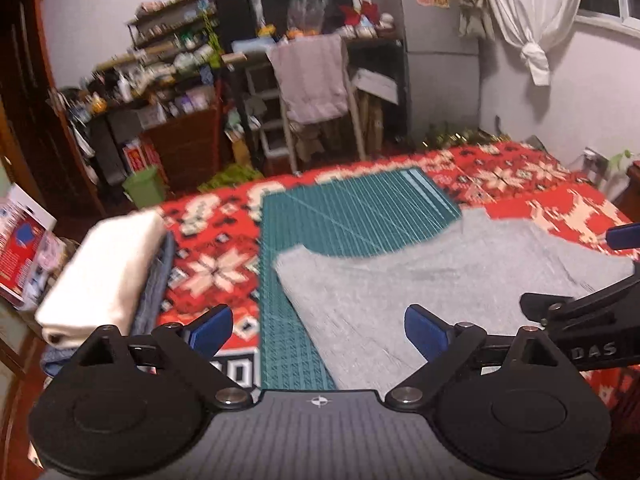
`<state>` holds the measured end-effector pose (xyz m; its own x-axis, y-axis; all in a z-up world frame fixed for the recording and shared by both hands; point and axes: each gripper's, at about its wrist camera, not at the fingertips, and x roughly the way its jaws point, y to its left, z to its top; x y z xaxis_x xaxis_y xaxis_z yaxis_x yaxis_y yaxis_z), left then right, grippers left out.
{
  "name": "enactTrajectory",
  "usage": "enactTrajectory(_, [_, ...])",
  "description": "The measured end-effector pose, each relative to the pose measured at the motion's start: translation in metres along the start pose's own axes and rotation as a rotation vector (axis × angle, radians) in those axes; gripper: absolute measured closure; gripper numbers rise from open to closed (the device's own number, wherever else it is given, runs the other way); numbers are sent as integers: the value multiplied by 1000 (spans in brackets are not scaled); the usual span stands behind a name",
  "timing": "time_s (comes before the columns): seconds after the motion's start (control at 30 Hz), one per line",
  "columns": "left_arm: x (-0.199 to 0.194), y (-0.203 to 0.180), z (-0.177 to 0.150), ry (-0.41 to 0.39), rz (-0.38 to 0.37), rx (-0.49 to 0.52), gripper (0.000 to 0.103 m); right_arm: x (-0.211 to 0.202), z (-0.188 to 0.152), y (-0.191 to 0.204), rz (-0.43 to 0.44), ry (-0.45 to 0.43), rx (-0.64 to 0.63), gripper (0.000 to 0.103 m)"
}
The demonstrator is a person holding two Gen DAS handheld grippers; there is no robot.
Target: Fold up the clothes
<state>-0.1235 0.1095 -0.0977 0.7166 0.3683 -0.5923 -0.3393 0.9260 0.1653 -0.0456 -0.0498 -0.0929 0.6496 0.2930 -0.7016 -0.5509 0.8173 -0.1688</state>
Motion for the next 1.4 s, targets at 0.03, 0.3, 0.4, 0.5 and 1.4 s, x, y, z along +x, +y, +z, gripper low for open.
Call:
enactTrajectory(0.03, [-1, 1, 1, -7, 8, -4, 9, -3, 1, -2, 12, -6, 15, 0])
enactTrajectory(0.3, [1, 12, 9, 53, -87, -69, 9, -13, 7, -17, 43, -11, 52, 0])
enactTrajectory(0.4, [-2, 9, 6, 11, -71, -57, 9, -11, 7, -19, -3, -31, 48, 1])
enactTrajectory(0.5, [0, 10, 3, 25, -93, -95, 12, -6, 5, -18, 19, -15, 64, 1])
enactTrajectory(1.4, [31, 42, 1, 150, -178, -242, 20, 26, -1, 1, 137, -11, 70, 8])
